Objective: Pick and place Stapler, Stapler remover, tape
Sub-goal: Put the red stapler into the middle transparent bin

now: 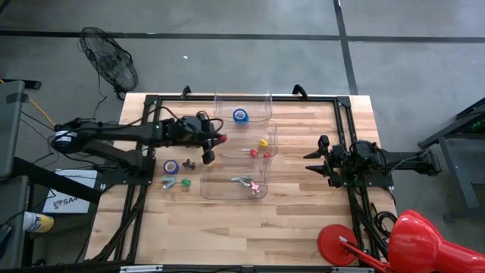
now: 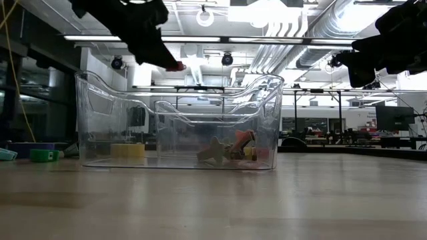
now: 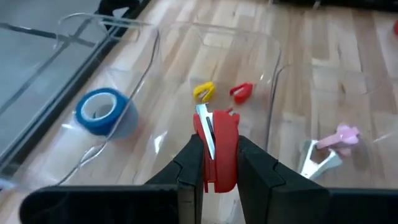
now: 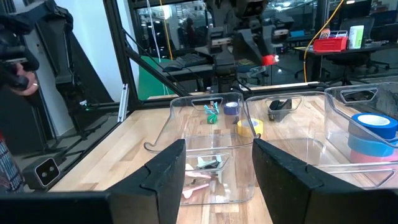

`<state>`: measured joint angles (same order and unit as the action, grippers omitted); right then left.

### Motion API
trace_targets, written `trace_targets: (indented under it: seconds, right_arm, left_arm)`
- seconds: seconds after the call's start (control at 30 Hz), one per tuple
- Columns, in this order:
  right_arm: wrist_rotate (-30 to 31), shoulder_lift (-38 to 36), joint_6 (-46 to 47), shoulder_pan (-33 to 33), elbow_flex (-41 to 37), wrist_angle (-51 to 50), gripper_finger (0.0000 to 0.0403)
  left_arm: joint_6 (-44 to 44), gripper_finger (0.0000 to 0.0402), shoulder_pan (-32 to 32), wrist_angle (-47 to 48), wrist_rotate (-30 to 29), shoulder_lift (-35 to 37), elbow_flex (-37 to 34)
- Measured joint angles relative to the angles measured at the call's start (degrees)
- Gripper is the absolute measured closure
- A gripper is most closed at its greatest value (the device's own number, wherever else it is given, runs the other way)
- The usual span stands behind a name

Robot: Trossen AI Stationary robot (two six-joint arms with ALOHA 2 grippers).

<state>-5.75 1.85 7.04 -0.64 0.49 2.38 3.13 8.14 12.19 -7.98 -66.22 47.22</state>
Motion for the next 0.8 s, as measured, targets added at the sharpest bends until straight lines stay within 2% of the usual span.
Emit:
trace_targets:
  seconds: [0.2,0.47,0.8]
  right_arm:
    - [0.0,0.0,0.0,0.0,0.0,0.0,0.0226]
    - [0.0,0.0,0.0,0.0,0.0,0.0,0.0226]
    - [0.0,0.0,0.0,0.0,0.0,0.0,0.0226]
  left_arm:
    - [0.1,0.0344,2.4,-7.0,1.2,-4.8,0.1]
    - [2.9,0.0344,5.2,-6.4,1.1,-13.4,6.2]
    - [1.1,0.0344,5.1,-4.2,6.7,-24.3,13.2]
